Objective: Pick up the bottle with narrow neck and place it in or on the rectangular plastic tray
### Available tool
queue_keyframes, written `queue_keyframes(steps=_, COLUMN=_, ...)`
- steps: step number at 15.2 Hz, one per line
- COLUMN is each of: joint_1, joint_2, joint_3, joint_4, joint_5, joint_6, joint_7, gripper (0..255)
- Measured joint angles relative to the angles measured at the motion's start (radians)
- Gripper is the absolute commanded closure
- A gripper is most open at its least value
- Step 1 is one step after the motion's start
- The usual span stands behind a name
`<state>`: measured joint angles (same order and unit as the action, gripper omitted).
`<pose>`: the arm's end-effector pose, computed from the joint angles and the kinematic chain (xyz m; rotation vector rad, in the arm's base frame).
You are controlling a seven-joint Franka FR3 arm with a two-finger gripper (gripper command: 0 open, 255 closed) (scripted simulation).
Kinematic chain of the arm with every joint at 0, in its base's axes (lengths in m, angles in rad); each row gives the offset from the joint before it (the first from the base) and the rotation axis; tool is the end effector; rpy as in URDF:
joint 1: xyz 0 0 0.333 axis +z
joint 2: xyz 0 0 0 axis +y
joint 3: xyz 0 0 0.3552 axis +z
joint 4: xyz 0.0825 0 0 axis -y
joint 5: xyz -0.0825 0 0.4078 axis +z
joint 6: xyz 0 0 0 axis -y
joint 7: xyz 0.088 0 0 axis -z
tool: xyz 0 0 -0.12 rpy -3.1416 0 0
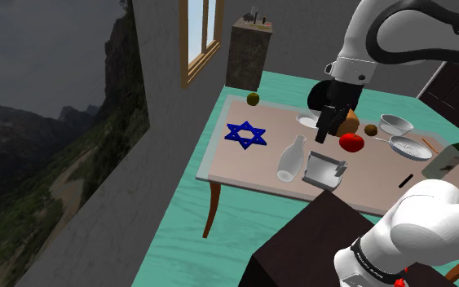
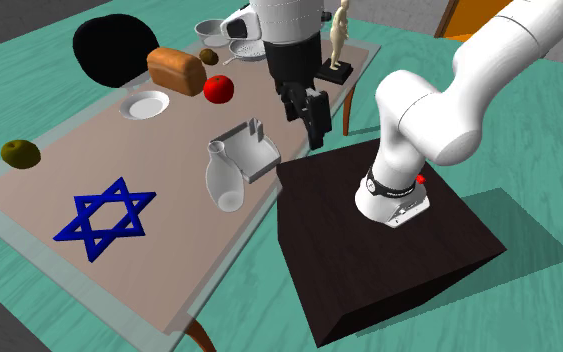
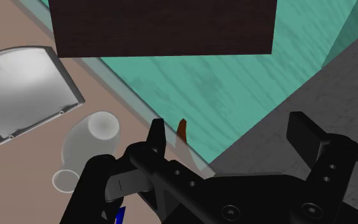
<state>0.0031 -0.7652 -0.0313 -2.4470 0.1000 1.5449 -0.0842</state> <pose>0.2989 0.0016 0.5530 -3.0052 -0.0931 0.1969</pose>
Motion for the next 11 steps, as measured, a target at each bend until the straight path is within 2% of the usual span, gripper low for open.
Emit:
queue_keyframes(steps=4, joint_1=-0.015, joint_2=0.043, joint_3=-0.018, joint_4=-0.008, joint_5=-0.027, joint_6=0.051, joint_7=-0.022, gripper=0)
queue_keyframes(steps=11, joint_1=-0.059, joint_2=0.233, joint_3=-0.077, joint_4=-0.005, joint_5=-0.100, joint_6=0.244, joint_7=-0.086, gripper=0)
